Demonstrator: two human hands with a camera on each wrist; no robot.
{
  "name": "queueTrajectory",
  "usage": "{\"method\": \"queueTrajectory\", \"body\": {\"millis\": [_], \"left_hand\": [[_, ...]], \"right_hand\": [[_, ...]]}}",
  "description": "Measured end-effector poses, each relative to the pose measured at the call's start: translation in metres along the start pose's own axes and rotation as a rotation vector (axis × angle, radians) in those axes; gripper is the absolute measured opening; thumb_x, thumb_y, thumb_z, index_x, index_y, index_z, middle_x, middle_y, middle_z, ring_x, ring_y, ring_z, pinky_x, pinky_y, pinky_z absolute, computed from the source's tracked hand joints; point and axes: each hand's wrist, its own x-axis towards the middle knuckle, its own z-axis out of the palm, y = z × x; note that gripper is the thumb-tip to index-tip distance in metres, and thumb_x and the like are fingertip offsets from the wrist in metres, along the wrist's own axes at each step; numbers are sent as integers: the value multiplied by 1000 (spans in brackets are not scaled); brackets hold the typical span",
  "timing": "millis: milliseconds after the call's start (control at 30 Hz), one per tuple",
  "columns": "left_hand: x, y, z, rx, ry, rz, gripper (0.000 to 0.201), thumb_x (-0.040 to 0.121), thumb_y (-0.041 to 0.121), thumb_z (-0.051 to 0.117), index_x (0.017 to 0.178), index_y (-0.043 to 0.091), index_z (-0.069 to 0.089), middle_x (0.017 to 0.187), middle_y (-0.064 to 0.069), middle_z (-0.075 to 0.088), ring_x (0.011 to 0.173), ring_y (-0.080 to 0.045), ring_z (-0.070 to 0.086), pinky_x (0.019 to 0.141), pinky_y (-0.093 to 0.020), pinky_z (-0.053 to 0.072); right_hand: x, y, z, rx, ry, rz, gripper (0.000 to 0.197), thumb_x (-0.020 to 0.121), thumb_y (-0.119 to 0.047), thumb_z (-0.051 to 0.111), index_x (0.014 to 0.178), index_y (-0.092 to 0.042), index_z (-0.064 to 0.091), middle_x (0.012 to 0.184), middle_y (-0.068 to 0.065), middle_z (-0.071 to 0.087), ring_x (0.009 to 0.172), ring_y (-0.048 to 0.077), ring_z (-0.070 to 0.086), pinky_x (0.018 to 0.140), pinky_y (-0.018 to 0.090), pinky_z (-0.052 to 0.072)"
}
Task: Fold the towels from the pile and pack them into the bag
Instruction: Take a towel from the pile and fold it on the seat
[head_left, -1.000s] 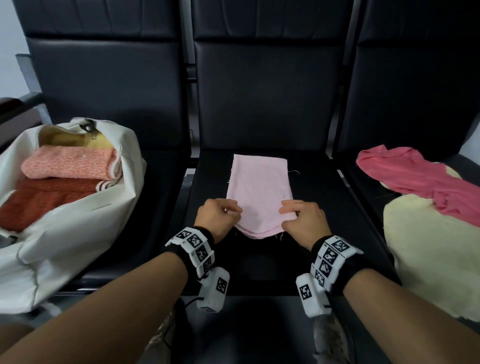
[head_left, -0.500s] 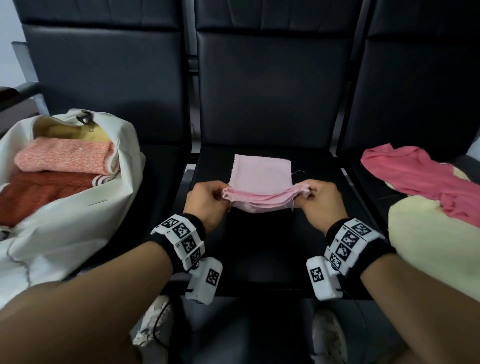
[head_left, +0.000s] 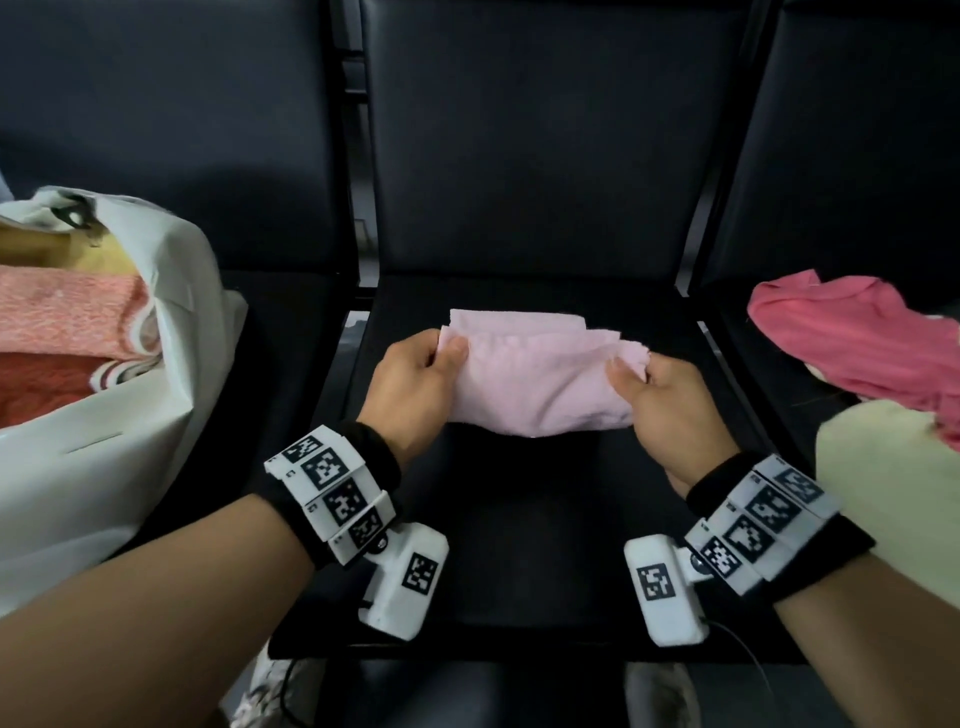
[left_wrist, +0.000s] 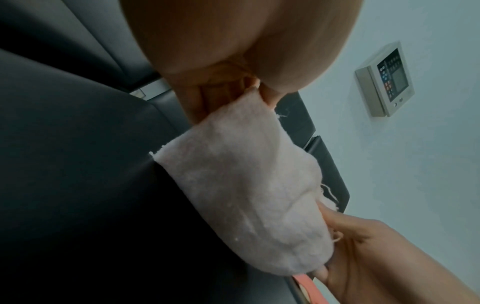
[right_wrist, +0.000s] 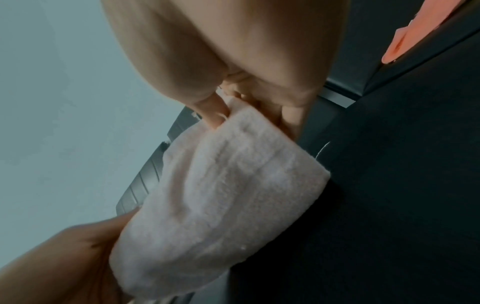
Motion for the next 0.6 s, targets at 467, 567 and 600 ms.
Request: {"method": "queueTrajectory", "body": {"millis": [467,567,600], "left_hand": [[-7,-18,15,-87,-65,-144,26,97,40,65,95,14,62,88,5,69,77,-8,65,67,-25,51],[-11,-24,15,-127,-184,-218,38,79,26,87,108,20,63,98,5,75,87,-9,73,70,-24,57],[-11,-27,14,-132,-196,-226,41,76,17,88,108,20,64,97,4,76,87,-11,74,70,-26,59]], "right_hand": [[0,18,25,-64,25,120,27,104,-24,47,97,-10,68,95,11,72,91,27,69,80,44,57],[2,19,24,-38,61,150,27,105,-24,47,92,-12,68,93,9,72,90,27,69,81,43,57],[3,19,24,-29,68,166,27,105,-26,47,92,-14,68,92,8,72,90,25,70,82,42,58]]}}
